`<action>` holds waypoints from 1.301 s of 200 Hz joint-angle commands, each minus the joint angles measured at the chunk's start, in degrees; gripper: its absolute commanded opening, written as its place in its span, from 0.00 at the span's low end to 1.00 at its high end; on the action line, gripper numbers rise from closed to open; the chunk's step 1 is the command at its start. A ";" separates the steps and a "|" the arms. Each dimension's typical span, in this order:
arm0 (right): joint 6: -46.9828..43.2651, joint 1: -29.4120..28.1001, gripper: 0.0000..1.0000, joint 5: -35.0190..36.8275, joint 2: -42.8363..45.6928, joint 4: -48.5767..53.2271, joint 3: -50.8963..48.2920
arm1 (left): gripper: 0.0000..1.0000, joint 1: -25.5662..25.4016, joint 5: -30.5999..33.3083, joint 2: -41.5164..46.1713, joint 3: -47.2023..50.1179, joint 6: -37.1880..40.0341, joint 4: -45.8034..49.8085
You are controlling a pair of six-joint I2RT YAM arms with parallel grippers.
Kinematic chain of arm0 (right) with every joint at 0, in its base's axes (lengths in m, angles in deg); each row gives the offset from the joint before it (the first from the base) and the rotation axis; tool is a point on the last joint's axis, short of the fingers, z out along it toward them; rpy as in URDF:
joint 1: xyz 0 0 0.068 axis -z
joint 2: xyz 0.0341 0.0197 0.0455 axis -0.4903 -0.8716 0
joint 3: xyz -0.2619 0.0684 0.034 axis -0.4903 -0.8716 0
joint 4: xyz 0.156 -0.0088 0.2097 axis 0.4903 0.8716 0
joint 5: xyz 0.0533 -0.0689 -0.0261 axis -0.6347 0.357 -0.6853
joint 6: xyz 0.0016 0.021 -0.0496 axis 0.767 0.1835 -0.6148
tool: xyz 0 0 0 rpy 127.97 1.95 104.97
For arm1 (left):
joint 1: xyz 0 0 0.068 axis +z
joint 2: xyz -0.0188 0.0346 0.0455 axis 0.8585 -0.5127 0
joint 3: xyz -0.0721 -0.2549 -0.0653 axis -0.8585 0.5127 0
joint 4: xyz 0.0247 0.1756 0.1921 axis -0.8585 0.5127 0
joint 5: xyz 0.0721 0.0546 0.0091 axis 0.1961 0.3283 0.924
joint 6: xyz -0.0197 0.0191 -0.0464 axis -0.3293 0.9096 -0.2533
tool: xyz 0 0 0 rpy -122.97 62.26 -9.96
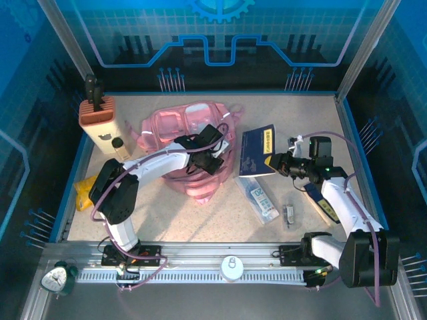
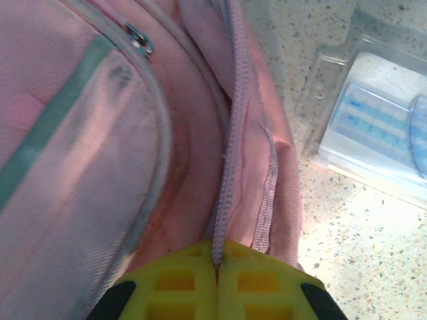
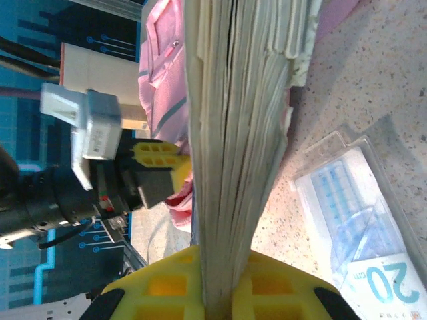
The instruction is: Pack the student bag
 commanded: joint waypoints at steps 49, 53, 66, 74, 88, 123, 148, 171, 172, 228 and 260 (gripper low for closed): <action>4.47 -9.36 0.00 5.89 0.02 -2.69 -1.77 | 0.00 2.79 11.71 9.74 -10.52 5.90 -1.31; 5.11 -10.48 0.00 5.91 -0.41 -3.88 -1.93 | 0.00 2.88 11.52 9.99 -10.92 6.25 -1.54; 7.53 -13.39 0.00 6.01 -2.42 -7.25 -1.99 | 0.00 2.84 11.63 10.11 -12.61 7.11 -1.59; 9.19 -15.21 0.00 6.43 -3.58 -9.67 -2.04 | 0.00 2.84 12.12 10.15 -13.82 7.22 -1.44; 12.51 -18.77 0.00 7.30 -5.48 -15.73 -2.22 | 0.00 2.84 12.99 10.23 -15.06 7.22 -1.88; 16.40 -27.06 0.00 10.93 -13.86 -23.42 3.82 | 0.00 2.89 13.15 11.53 -15.27 6.35 -5.22; 16.61 -31.40 0.00 17.32 -21.64 -26.22 8.93 | 0.00 2.96 14.15 12.32 -15.61 5.75 -6.55; 19.92 -32.76 0.00 18.79 -30.42 -34.38 13.76 | 0.00 2.89 14.90 13.26 -14.85 4.60 -8.22; 19.99 -32.84 0.00 19.00 -30.87 -34.55 14.03 | 0.00 2.89 14.77 13.33 -14.79 4.60 -8.22; 14.90 -33.77 0.31 32.09 -46.23 -26.76 29.70 | 0.00 2.90 13.97 15.12 -12.52 3.61 -9.69; 9.30 -35.03 0.54 36.02 -44.33 -20.73 30.21 | 0.00 2.90 13.48 15.90 -11.59 3.14 -9.86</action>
